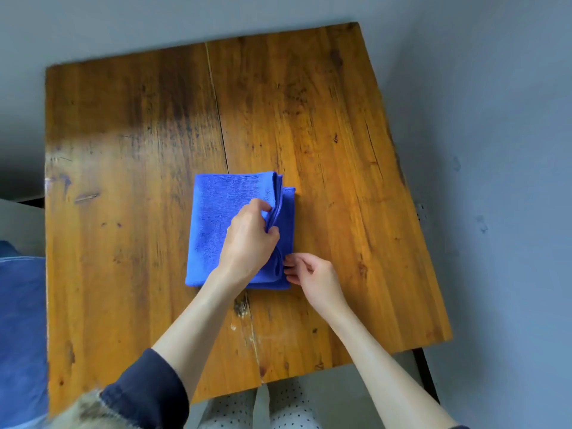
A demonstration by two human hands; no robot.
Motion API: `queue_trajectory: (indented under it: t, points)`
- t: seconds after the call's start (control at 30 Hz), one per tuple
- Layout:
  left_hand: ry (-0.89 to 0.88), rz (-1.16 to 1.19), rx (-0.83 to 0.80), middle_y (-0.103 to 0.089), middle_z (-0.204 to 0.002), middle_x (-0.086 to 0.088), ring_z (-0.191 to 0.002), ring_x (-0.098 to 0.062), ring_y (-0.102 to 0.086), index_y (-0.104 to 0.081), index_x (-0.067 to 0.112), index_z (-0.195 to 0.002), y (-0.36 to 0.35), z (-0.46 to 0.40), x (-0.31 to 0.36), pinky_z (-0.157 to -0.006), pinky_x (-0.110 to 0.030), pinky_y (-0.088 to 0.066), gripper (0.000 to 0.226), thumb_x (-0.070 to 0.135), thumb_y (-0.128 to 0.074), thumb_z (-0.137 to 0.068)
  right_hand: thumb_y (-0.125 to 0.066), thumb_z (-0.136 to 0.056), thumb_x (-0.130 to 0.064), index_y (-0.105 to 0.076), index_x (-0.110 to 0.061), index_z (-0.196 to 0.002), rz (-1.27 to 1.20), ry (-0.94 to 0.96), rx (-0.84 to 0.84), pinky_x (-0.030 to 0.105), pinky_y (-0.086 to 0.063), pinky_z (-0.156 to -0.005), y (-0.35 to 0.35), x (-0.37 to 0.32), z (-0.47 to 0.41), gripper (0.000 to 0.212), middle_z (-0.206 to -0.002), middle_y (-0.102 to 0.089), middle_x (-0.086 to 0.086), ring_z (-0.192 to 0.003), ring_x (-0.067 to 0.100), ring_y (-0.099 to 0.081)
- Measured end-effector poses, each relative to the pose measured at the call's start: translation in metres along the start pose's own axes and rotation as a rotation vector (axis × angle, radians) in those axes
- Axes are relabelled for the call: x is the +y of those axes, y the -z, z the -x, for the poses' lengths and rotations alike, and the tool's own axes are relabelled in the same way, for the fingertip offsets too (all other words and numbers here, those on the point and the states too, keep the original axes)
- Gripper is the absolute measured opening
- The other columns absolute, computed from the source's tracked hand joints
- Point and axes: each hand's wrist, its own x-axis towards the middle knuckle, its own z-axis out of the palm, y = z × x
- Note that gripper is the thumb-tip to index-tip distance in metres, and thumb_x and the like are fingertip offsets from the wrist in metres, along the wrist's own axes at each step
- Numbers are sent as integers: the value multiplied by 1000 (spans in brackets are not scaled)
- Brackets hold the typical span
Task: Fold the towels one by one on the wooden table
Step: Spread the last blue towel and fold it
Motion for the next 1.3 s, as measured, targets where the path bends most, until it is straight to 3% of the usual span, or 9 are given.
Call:
queue_trajectory:
  t: [0.2, 0.33, 0.43, 0.63, 0.83, 0.93, 1.03, 1.13, 1.3]
  points:
    - [-25, -89, -196, -55, -107, -13, -96, -33, -54, -47, 11, -123, -22, 9, 0, -81, -42, -45, 33, 15, -53, -91, -43, -98, -18, -66, -9, -108, -160, -84, -55, 28, -57, -78, 7, 2, -5, 26, -99, -69, 5, -89, 15, -67]
    - [-202, -105, 5, -54, -107, -13, -94, -32, -56, -53, 6, -124, -7, 15, -11, -80, -42, -47, 31, 9, -49, -93, -51, -95, -26, -66, -16, -98, -94, -65, -29, 33, -58, -75, 4, -7, -12, 18, -90, -69, 0, -85, 18, -66]
    - [-291, -340, 154, -56, -121, -17, -113, -40, -50, -58, 5, -122, 8, 16, -32, -85, -50, -45, 33, 4, -54, -89, -57, -91, -30, -62, -19, -91, 40, -7, 67, 35, -55, -76, 0, -21, -23, 12, -79, -65, -7, -80, 15, -64]
    - [-337, -579, 122, -34, -148, -16, -138, -42, -25, -47, 11, -135, 25, -3, -69, -106, -54, -27, 45, 16, -51, -91, -59, -90, -31, -61, -15, -101, 202, 85, 205, 27, -44, -67, -8, -54, -58, 20, -87, -62, -3, -78, 14, -57]
    - [-250, -680, 100, -28, -152, -11, -141, -36, -22, -39, 11, -141, 23, -10, -79, -110, -56, -19, 52, 35, -30, -95, -55, -92, -18, -65, -11, -113, 117, 75, 164, 36, -52, -88, -6, -58, -71, 24, -110, -67, -1, -100, 15, -62]
    - [-198, -673, 90, -23, -155, -7, -143, -33, -18, -32, 11, -144, 20, -11, -85, -112, -55, -16, 59, 40, -19, -95, -59, -90, -20, -66, -10, -114, 113, 78, 205, 39, -52, -90, -5, -55, -75, 27, -111, -69, 0, -100, 15, -63]
    - [-164, -641, 81, -16, -157, -4, -145, -30, -10, -24, 13, -147, 14, -14, -89, -113, -53, -13, 62, 43, -13, -94, -59, -90, -25, -66, -11, -114, 159, 96, 248, 29, -52, -80, -7, -56, -79, 29, -104, -70, -1, -94, 13, -64]
    - [-124, -627, 73, -7, -158, -3, -145, -31, -3, -14, 14, -149, 6, -14, -91, -113, -54, -12, 64, 45, -8, -93, -59, -89, -37, -62, -19, -108, 232, 111, 285, 12, -37, -56, -11, -56, -67, 26, -77, -61, -12, -71, 8, -56]
    - [-127, -622, 48, -2, -158, -4, -145, -32, 0, -10, 12, -149, 5, -14, -92, -114, -54, -10, 67, 47, -6, -92, -65, -83, -41, -52, -20, -91, 282, -29, 119, 24, -42, -56, -17, -29, -18, 25, -73, -64, -7, -68, 13, -61]
